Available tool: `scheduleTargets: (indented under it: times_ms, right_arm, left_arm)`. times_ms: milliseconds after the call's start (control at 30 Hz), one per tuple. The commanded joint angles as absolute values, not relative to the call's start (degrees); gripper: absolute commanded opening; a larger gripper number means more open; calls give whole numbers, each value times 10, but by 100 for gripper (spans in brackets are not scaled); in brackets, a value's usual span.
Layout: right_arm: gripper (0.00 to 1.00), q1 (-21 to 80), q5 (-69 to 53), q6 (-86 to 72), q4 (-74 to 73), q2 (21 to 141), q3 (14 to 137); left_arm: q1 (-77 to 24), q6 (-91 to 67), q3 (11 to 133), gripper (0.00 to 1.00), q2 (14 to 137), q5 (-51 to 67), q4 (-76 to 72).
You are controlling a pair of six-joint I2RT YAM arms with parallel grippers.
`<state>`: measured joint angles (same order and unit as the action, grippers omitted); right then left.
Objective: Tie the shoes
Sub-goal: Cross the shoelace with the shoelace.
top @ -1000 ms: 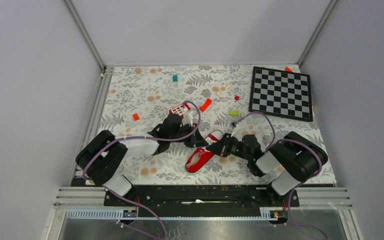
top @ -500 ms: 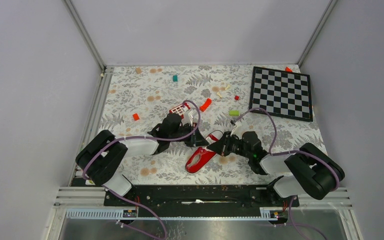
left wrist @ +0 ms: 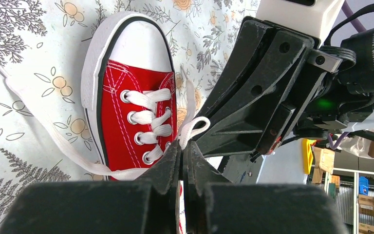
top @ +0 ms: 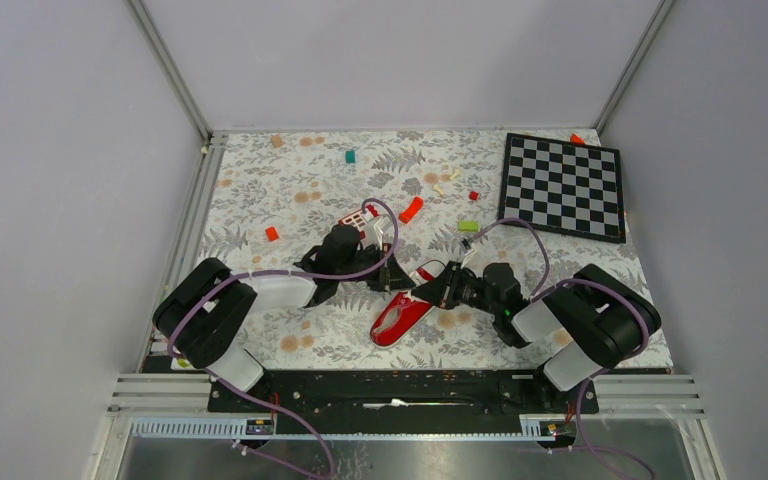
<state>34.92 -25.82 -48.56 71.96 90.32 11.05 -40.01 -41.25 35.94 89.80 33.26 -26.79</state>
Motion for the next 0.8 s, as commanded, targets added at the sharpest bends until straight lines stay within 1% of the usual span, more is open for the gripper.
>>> scheduleTargets:
  times_ms: [0,367,767]
  right_arm:
    - [0,354,-306,-508,855,870,145]
    - [0,354,-372,-570,857,886,169]
    - [0,354,-457,-628,859,894,208]
  left_arm:
    - [-404,-411,352,0,907,344,-285]
    - [-396,-422,352,0,946,351,-335]
    - [-388,-423,351,0,972,365,-351]
